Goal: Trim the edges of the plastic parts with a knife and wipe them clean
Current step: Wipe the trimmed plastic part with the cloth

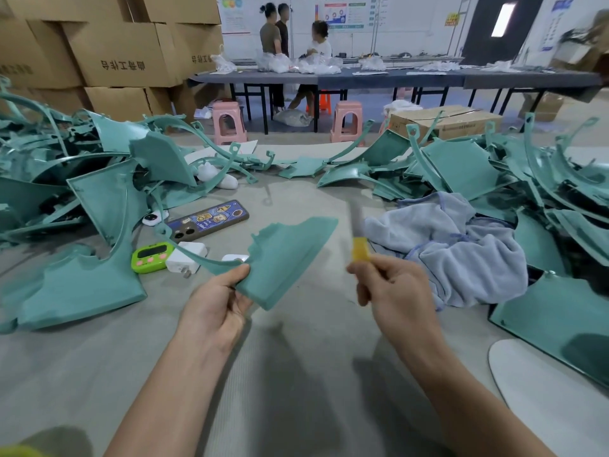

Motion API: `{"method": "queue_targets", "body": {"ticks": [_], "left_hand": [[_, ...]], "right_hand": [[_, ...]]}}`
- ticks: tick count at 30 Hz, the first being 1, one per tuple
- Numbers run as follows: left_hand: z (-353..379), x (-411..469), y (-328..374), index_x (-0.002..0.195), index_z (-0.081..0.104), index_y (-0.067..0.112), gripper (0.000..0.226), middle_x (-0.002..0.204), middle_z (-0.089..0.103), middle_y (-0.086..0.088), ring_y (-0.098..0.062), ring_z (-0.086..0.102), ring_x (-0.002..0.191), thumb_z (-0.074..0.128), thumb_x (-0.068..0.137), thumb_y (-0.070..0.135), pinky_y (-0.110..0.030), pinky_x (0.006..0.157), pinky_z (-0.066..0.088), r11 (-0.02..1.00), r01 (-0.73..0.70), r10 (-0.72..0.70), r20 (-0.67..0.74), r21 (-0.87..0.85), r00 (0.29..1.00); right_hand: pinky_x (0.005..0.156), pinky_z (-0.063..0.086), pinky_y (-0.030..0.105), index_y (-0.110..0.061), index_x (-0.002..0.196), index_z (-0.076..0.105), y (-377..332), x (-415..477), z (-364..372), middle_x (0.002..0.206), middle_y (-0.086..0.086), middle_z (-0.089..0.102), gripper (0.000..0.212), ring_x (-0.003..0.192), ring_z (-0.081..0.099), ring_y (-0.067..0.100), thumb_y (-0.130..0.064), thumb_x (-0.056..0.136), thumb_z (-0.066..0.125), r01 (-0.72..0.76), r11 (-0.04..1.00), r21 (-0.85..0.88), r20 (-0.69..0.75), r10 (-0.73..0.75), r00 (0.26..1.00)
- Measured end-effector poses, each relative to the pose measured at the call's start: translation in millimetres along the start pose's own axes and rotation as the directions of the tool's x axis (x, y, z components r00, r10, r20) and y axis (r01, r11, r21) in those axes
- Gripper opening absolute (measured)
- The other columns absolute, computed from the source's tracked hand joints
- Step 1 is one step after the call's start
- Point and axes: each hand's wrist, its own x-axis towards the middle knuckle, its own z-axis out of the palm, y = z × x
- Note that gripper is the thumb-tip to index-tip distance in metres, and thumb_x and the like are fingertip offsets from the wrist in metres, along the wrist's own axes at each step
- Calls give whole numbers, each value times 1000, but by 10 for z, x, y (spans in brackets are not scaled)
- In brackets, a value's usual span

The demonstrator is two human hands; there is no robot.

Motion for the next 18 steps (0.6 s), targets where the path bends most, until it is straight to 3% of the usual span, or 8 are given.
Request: {"method": "queue_targets", "body": {"ticks": [2, 5, 7, 9, 11, 12, 15, 18], "left_hand": [[-13, 20, 1, 100, 63, -1, 18, 73, 75, -11, -17, 73, 58, 45, 102, -3, -23, 46, 56, 1000, -16, 16, -9, 4, 1000], [-20, 42, -1, 101, 62, -3, 18, 73, 75, -12, -18, 73, 58, 44, 102, -4, -24, 47, 57, 1000, -22, 22, -8, -11, 1000], [-44, 51, 0, 101, 63, -3, 18, 75, 76, -11, -17, 74, 60, 45, 102, -4, -26, 51, 60, 1000, -28, 28, -8, -9, 1000], [-81, 84, 18, 104, 63, -1, 18, 76, 76, -9, -16, 74, 63, 46, 101, -4, -28, 60, 62, 999, -47, 47, -26, 6, 999], [-106, 114, 49, 108, 63, 0, 19, 78, 76, -8, -16, 74, 64, 47, 101, -4, -28, 63, 62, 998, -69, 69, -45, 3, 997], [-106, 123, 53, 109, 64, 1, 19, 78, 76, -8, -15, 74, 64, 48, 101, -4, -29, 63, 62, 997, -83, 83, -57, 4, 995], [-91, 107, 12, 106, 66, 4, 18, 83, 77, -7, -15, 74, 66, 52, 98, -4, -27, 55, 61, 984, -138, 148, -83, 116, 985], [-77, 44, -20, 101, 69, 13, 21, 93, 77, -11, -22, 74, 71, 55, 95, -2, -32, 55, 60, 951, -218, 226, -12, 220, 974]], "right_hand": [[50, 30, 29, -8, 78, 70, -17, -60, -11, 52, -2, 47, 20, 50, 36, 8, -19, 94, 68, 3, 999, 41, -18, -2, 1000], [51, 33, 25, -15, 84, 66, -160, -241, 63, 60, -1, 48, 22, 53, 38, 6, -34, 94, 62, 280, 956, -90, 337, -235, 912], [51, 34, 24, -19, 85, 63, -156, -245, 142, 60, -3, 49, 22, 54, 41, 11, -39, 93, 60, 338, 908, -247, 419, -214, 882], [54, 38, 29, -17, 84, 67, -106, -118, 156, 55, -7, 54, 21, 52, 45, 10, -34, 93, 63, 114, 948, -298, 210, -51, 976], [62, 45, 35, -12, 78, 71, -37, 22, 44, 55, -2, 60, 24, 55, 52, 14, -29, 94, 63, -127, 932, -341, 5, 137, 991], [64, 47, 35, -9, 75, 70, -5, 76, -31, 56, 2, 61, 29, 57, 54, 17, -29, 94, 62, -183, 897, -403, -27, 189, 982], [66, 50, 38, -4, 70, 66, 22, 103, -160, 59, 10, 63, 47, 64, 60, 26, -42, 97, 57, -210, 793, -572, 28, 274, 961], [55, 38, 32, -15, 60, 59, -49, 19, -175, 53, -1, 58, 50, 58, 54, 14, -50, 95, 54, -182, 765, -617, -149, 114, 982]]}}
